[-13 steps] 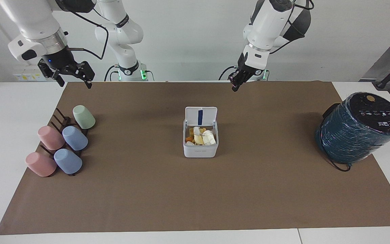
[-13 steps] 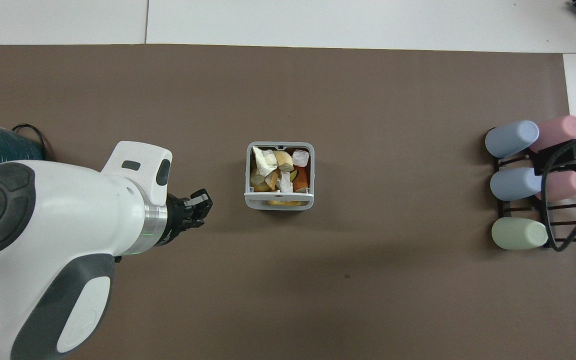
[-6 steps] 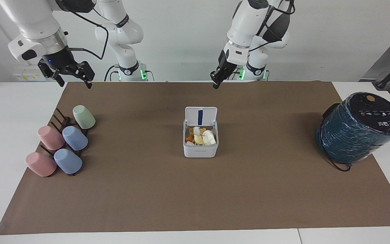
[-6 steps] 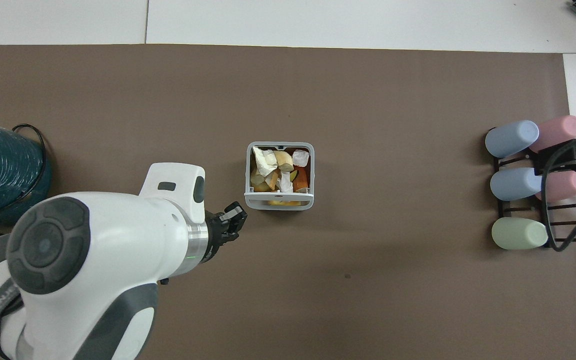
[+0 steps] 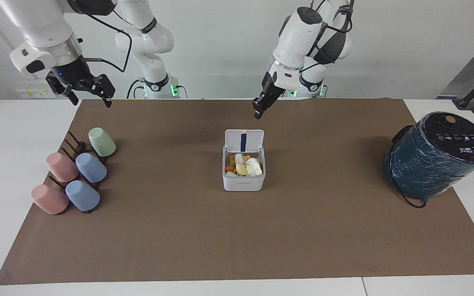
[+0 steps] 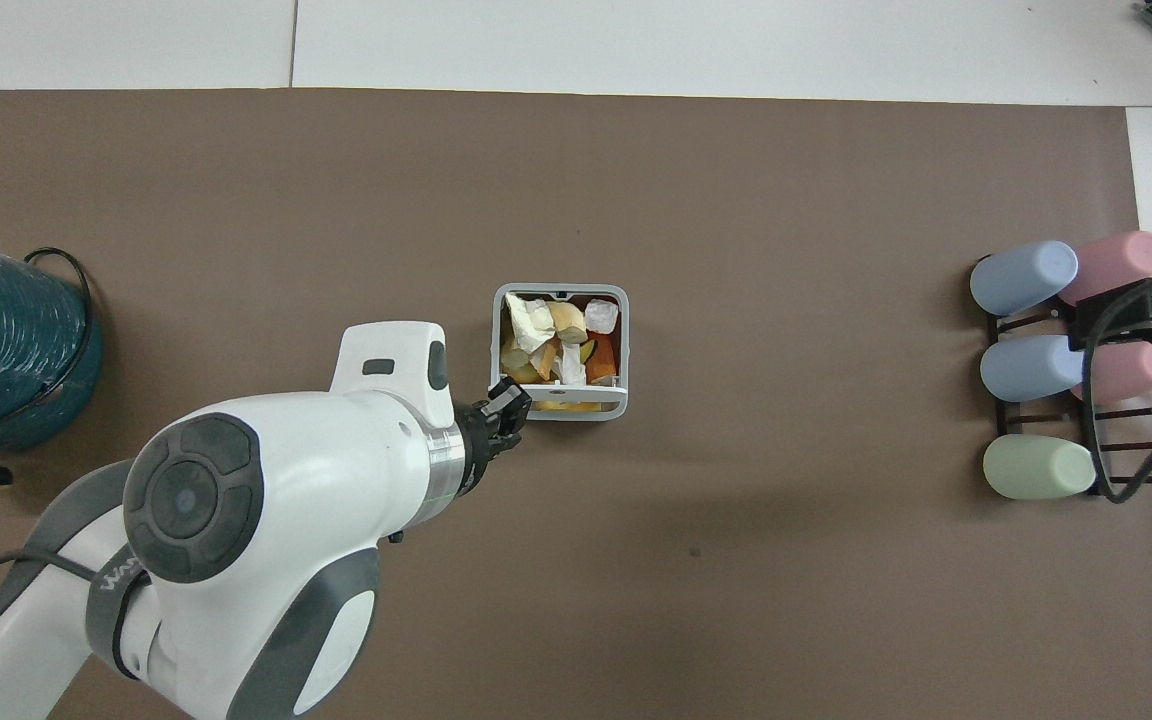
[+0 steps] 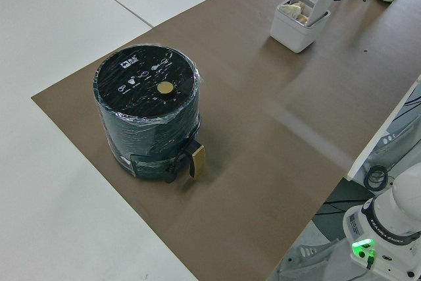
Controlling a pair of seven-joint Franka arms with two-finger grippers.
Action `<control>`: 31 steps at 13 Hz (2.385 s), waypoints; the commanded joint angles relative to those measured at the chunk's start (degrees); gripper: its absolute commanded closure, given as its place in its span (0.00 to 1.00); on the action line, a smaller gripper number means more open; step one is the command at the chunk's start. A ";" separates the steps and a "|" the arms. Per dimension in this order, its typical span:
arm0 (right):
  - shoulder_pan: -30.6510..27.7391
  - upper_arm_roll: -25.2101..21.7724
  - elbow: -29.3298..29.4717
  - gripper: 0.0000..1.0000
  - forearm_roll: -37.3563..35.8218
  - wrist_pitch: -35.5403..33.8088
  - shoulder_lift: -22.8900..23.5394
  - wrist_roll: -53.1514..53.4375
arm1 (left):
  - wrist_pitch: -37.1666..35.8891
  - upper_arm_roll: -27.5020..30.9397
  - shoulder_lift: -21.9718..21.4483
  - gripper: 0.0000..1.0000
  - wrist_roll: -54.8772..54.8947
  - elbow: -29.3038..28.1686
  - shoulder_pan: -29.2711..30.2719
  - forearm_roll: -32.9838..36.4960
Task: Close trash can lid
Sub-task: 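Reach the left gripper to the bin's lid edge nearest the robot, then swing the white lid up and over the bin with the left gripper, then press the lid down flat onto the bin with the left gripper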
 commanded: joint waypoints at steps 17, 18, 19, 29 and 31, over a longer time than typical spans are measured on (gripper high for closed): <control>-0.06 -0.14 -0.70 0.00 0.66 -0.29 -0.84 -0.54 | 21.81 0.58 14.49 1.00 -1.89 4.47 0.54 -4.38; -0.06 -0.05 -0.79 0.00 0.66 -0.29 -0.84 -0.54 | 22.69 0.58 15.28 1.00 -1.89 4.82 0.54 -4.38; -0.06 -0.05 -0.79 0.00 0.66 -0.29 -0.84 -0.54 | 23.65 0.58 16.76 1.00 -1.97 5.96 0.45 -4.38; -0.06 -0.14 -0.70 0.00 0.66 -0.29 -0.84 -0.54 | 31.39 0.58 26.53 1.00 -1.71 9.22 -0.07 -3.94; -0.06 -0.14 -0.70 0.00 0.66 -0.29 -0.84 -0.54 | 32.97 0.58 28.02 1.00 -1.62 9.31 -0.42 -3.68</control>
